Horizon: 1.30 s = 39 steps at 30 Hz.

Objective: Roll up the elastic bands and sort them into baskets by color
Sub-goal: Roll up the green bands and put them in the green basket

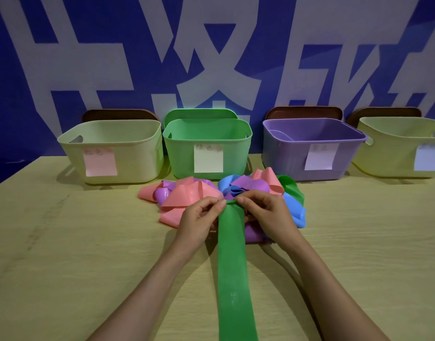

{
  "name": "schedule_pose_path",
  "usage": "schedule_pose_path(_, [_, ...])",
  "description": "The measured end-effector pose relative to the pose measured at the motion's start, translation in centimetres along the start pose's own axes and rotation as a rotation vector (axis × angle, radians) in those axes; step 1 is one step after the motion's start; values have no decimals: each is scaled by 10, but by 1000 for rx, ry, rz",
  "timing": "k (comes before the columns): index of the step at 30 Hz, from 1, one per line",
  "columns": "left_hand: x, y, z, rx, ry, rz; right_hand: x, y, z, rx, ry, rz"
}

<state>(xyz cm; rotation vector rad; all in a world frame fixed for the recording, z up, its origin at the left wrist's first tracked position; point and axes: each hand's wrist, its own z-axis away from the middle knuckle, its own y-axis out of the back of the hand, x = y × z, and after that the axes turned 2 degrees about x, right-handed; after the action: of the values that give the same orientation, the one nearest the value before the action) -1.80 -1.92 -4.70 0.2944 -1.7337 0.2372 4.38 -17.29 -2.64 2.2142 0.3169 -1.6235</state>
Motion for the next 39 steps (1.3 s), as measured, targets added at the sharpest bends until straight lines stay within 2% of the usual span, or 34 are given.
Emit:
schedule_pose_path(6, [2, 0, 0, -18, 26, -21, 0, 4, 1, 22, -3, -34])
schedule_pose_path(15, [5, -1, 1, -39, 148, 132, 2, 3, 3, 41, -11, -55])
schedule_pose_path(23, [4, -2, 0, 32, 89, 144, 0, 2, 3, -24, -7, -77])
schedule_pose_path(28, [7, -1, 2, 35, 85, 127, 1, 1, 3, -13, -72, -76])
schedule_pose_path(34, [9, 1, 3, 28, 80, 110, 3, 3, 3, -19, -20, 10])
schedule_pose_path(39, [10, 1, 3, 15, 106, 150, 2, 4, 3, -7, -37, -37])
